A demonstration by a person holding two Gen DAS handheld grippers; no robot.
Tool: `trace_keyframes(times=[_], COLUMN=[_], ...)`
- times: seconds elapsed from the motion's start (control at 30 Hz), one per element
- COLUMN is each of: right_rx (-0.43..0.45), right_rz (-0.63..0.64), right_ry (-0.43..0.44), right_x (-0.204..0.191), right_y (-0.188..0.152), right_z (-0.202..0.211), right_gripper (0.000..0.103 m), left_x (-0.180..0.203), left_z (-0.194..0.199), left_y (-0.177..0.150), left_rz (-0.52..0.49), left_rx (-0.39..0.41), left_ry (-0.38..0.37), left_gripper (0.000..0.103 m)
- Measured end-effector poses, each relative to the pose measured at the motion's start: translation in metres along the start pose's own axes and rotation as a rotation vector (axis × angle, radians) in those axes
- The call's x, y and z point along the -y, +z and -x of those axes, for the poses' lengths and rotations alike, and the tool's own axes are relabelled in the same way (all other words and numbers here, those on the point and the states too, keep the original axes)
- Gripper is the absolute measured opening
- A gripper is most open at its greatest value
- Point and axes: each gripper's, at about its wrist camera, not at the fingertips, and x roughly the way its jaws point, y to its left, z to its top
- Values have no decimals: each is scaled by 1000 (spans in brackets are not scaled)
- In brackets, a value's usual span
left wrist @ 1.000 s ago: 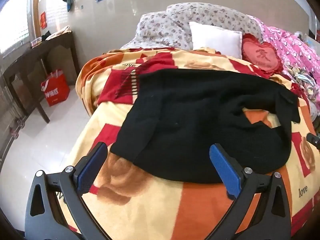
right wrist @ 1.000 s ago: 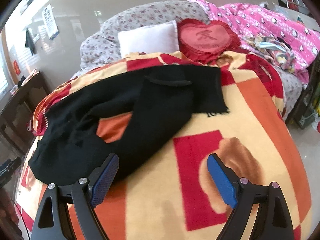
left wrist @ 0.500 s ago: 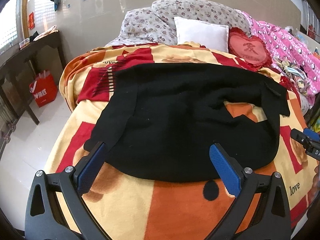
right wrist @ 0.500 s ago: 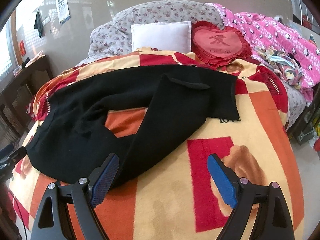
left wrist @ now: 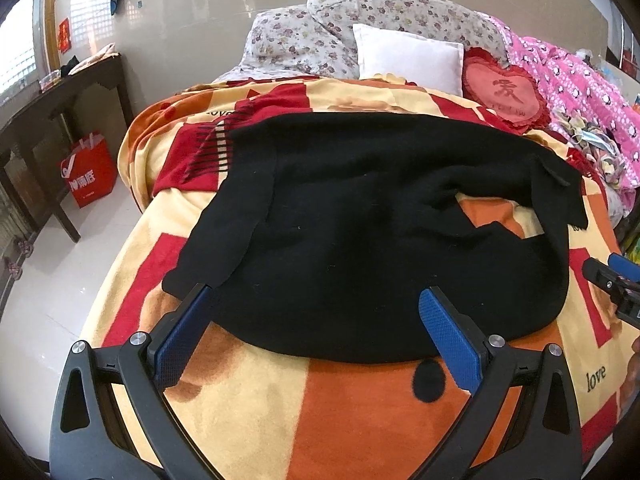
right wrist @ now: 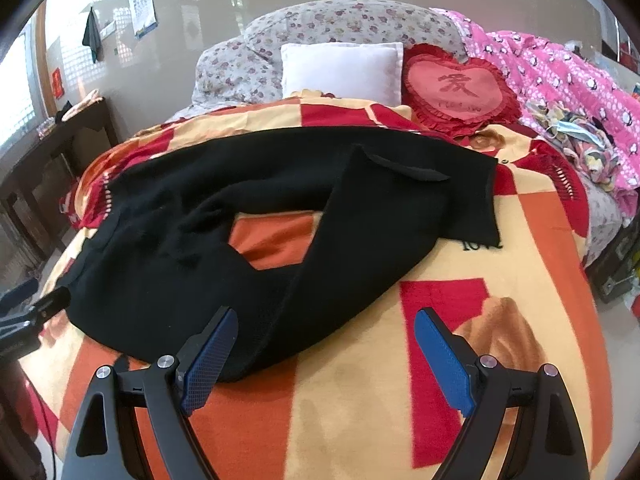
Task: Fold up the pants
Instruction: 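Move both open grippers over the black pants lying on the blanket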
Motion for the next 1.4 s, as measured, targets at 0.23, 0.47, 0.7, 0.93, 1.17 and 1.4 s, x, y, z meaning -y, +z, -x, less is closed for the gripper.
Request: trace_keyframes(times=[0.23, 0.47, 0.7, 0.93, 1.17, 1.4], right_rx=[-7, -5, -10, -16, -31, -33], right_rz=[-13, -8, -20, -26, -27, -34], right_ry=[10, 19, 17, 21, 24, 24], right_x=[0, -2, 1, 3, 4, 6], right_y=[0, 0, -2, -4, -5, -6], right_z=[-3, -3, -5, -5, -7, -8], right_gripper=[89, 89, 89, 89, 89, 89], left_x=[-2, -2, -1, -1, -2, -2], left_z=[-3, -4, -8, -9, -11, -12], left_y=[-1, -1, -3, -3, -3, -4], left_rz=[-2, -3, 1, 0, 2, 4], left_rx=[-1, 0, -4, -6, -8, -15], left_ry=[5, 6, -5, -3, 0, 4], left_gripper=[102, 102, 102, 102, 102, 102])
